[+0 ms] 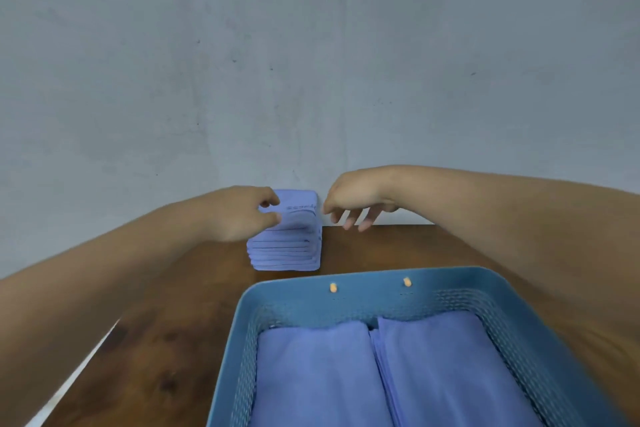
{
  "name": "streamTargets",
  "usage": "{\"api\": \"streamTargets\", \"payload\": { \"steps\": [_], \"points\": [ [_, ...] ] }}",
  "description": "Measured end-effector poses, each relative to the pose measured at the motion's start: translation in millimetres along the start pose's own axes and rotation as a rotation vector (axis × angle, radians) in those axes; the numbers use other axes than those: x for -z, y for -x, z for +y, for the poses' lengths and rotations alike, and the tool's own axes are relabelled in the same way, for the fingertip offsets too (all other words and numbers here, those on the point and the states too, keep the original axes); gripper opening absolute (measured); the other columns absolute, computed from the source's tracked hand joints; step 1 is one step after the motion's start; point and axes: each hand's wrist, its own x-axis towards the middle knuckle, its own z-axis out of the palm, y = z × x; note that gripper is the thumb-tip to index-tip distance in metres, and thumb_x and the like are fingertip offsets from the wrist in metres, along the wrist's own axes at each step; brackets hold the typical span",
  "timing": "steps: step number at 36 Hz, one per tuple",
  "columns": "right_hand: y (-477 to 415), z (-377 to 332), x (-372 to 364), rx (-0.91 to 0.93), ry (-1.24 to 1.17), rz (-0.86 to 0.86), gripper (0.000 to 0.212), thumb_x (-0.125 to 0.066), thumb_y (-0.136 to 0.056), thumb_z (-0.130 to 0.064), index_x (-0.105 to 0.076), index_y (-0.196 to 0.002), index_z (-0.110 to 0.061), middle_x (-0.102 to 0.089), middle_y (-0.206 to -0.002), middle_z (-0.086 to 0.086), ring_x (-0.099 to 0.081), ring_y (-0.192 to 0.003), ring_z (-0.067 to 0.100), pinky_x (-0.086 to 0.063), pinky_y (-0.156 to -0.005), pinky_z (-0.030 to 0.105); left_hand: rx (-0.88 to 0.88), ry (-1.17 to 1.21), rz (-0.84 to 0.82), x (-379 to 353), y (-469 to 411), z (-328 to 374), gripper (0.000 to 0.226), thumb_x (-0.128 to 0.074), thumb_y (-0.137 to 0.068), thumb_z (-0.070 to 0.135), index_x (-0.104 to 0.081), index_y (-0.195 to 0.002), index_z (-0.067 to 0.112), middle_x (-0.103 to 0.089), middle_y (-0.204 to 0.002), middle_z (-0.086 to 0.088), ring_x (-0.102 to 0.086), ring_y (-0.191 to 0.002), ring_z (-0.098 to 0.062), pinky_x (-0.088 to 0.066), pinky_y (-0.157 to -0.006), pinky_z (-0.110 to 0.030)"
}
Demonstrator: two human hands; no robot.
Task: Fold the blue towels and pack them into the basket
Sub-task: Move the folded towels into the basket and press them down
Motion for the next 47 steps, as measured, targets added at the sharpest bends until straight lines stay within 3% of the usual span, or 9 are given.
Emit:
{"api": "streamTargets", "payload": {
  "steps": [9,15,22,28,32,37,40,44,47],
  "points": [
    [-108.5,-10.3,-27.5,-0.276,-0.477,-0.078,0.067,-0.058,-0.107,-0.04,-0.034,-0.16,-0.006,-0.045,-0.155,0.028,-0.057,-0.132,0.044,-0.058,-0.093,0.051,0.051,0.092,-0.041,-73.5,-67.1,-41.8,0.061,-0.048,-0.109,0.027,-0.028,-0.167,0.023,-0.035,-0.17,-0.002,-0.038,-0.153,-0.022,-0.031,-0.118,-0.028],
    [-154.4,3.5,-60.9,-0.339,-0.527,-0.078,0.073,-0.08,-0.089,-0.046,-0.053,-0.142,-0.004,-0.07,-0.111,0.017,-0.073,-0.105,0.029,-0.061,-0.087,0.042,0.015,0.104,-0.035,-99.9,-70.6,-58.3,0.067,-0.048,-0.104,0.018,-0.026,-0.167,0.024,-0.028,-0.172,0.004,-0.031,-0.156,-0.018,-0.029,-0.125,-0.033],
    [-155.3,-1.7,-64.4,-0.369,-0.566,-0.044,0.071,-0.087,-0.085,-0.043,-0.055,-0.139,-0.011,-0.065,-0.115,0.009,-0.066,-0.098,0.025,-0.057,-0.067,0.039,-0.03,0.168,-0.012,-110.0,-63.1,-67.1,0.071,-0.048,-0.101,0.013,-0.027,-0.167,0.027,-0.026,-0.173,0.008,-0.024,-0.159,-0.013,-0.022,-0.128,-0.029],
    [-144.1,-22.7,-63.7,-0.184,-0.618,0.03,0.059,-0.084,-0.087,-0.026,-0.057,-0.137,-0.008,-0.06,-0.134,0.009,-0.06,-0.116,0.027,-0.057,-0.099,0.044,-0.003,0.345,0.206,-105.0,-45.6,-64.5,0.052,-0.051,-0.105,0.018,-0.047,-0.156,0.026,-0.047,-0.161,0.007,-0.047,-0.143,-0.012,-0.034,-0.112,-0.022],
    [-102.9,-44.0,-41.7,-0.024,-0.654,0.138,0.036,-0.082,-0.081,-0.018,-0.065,-0.113,-0.011,-0.068,-0.107,0.007,-0.068,-0.087,0.024,-0.056,-0.055,0.027,0.106,0.497,0.472,-84.7,-32.4,-59.9,0.056,-0.057,-0.106,0.036,-0.043,-0.156,0.018,-0.049,-0.158,-0.002,-0.056,-0.135,-0.02,-0.039,-0.111,-0.031],
    [-47.9,-56.2,-10.4,0.155,-0.623,0.264,0.037,-0.085,-0.075,-0.023,-0.066,-0.105,-0.012,-0.071,-0.101,0.011,-0.071,-0.085,0.027,-0.059,-0.068,0.034,0.285,0.952,0.374,-45.9,-22.6,-50.1,0.1,-0.063,-0.086,0.081,-0.038,-0.162,0.021,-0.042,-0.165,0.001,-0.046,-0.148,-0.022,-0.033,-0.114,-0.033],
    [1.6,-58.6,6.4,0.27,-0.663,0.309,0.033,-0.084,-0.079,-0.017,-0.068,-0.107,-0.012,-0.077,-0.111,0.012,-0.076,-0.098,0.029,-0.065,-0.087,0.046,0.194,1.306,0.267,-27.8,-9.0,-40.3,0.108,-0.074,-0.06,0.095,-0.057,-0.148,0.035,-0.054,-0.156,0.004,-0.056,-0.138,-0.023,-0.044,-0.116,-0.052],
    [64.8,-58.6,23.9,0.421,-0.665,0.245,0.063,-0.086,-0.069,-0.011,-0.066,-0.128,-0.016,-0.077,-0.12,0.005,-0.075,-0.111,0.027,-0.06,-0.1,0.047,-0.043,1.482,0.277,-2.7,19.7,-9.2,0.077,-0.062,-0.083,0.084,-0.067,-0.139,0.031,-0.07,-0.139,0.001,-0.066,-0.128,-0.023,-0.051,-0.108,-0.046],
    [115.9,-59.1,31.5,0.566,-0.67,0.224,0.059,-0.077,-0.074,0.0,-0.064,-0.131,-0.012,-0.075,-0.126,0.009,-0.073,-0.115,0.03,-0.058,-0.103,0.048,-0.142,1.541,0.318,17.2,47.0,11.4,0.104,-0.045,-0.078,0.099,-0.061,-0.142,0.017,-0.056,-0.153,-0.006,-0.054,-0.139,-0.03,-0.035,-0.122,-0.049]
  ]
}}
